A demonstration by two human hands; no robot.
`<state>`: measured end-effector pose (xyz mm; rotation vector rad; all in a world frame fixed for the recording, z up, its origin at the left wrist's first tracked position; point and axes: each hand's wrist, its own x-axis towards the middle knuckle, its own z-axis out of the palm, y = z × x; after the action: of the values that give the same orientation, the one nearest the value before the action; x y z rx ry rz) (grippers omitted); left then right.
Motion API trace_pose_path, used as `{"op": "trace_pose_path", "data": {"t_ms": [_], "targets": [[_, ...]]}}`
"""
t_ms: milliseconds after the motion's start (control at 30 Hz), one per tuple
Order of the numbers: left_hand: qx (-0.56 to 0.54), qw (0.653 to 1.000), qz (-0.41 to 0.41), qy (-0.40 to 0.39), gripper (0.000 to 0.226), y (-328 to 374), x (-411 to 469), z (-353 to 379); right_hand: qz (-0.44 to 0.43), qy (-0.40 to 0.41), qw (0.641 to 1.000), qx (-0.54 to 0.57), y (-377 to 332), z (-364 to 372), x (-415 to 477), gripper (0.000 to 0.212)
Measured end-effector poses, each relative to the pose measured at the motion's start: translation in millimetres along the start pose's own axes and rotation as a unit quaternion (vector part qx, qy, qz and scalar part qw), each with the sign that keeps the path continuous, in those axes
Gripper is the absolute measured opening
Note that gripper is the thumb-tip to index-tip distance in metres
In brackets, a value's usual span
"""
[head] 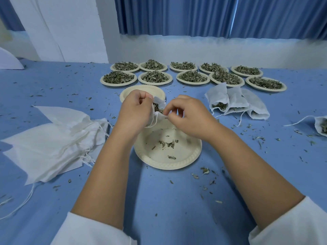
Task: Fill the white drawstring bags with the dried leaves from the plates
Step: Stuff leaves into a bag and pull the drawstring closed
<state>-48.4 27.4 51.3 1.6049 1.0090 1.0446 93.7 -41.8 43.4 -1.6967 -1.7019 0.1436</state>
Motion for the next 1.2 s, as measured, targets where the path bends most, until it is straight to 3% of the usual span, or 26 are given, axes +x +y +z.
{"op": "trace_pose_path", "data": {"t_ms": [100, 233, 300, 467, 600, 667, 900, 1100, 1200], "targets": [[-0.032, 0.999, 0.001, 0.001, 0.020, 1.3, -1.4, -0.7, 0.046, -0.006, 0.999, 0.006, -0.3, -5.3, 1.7, 0.011], [-0.024, 1.000, 0.000, 0.001, 0.021, 0.8, -0.7, -1.5, 0.139, -0.196, 0.968, -0.076, 1.7, -3.2, -3.4, 0.013], [-0.017, 1.000, 0.001, 0.002, 0.021, -0.4, 0.1, -1.5, 0.163, -0.243, 0.955, -0.053, -1.2, 3.6, -6.2, 0.015], [-0.009, 1.000, 0.003, 0.010, 0.022, -2.0, 0.6, 0.5, 0.147, -0.315, 0.937, 0.045, -10.5, -1.1, -9.1, 0.021], [-0.008, 1.000, 0.005, 0.005, 0.021, -2.5, 1.0, 0.7, 0.086, -0.393, 0.913, -0.067, -9.2, -10.7, -10.8, 0.054], [-0.008, 1.000, 0.007, 0.000, 0.021, -2.4, 0.8, 0.6, 0.070, -0.394, 0.912, -0.089, -10.6, -6.9, -11.4, 0.061], [-0.011, 1.000, 0.006, -0.006, 0.021, -1.5, -0.4, 0.4, 0.042, -0.293, 0.955, -0.016, -8.2, 13.7, -9.2, 0.017], [-0.010, 1.000, 0.008, -0.011, 0.019, 0.3, -1.9, -0.1, 0.040, -0.274, 0.961, 0.003, -6.3, 13.8, -8.5, 0.011], [-0.012, 1.000, 0.003, -0.012, 0.017, 0.1, -0.9, -0.2, 0.043, -0.292, 0.951, 0.090, -9.6, -4.8, -8.1, 0.010]]}}
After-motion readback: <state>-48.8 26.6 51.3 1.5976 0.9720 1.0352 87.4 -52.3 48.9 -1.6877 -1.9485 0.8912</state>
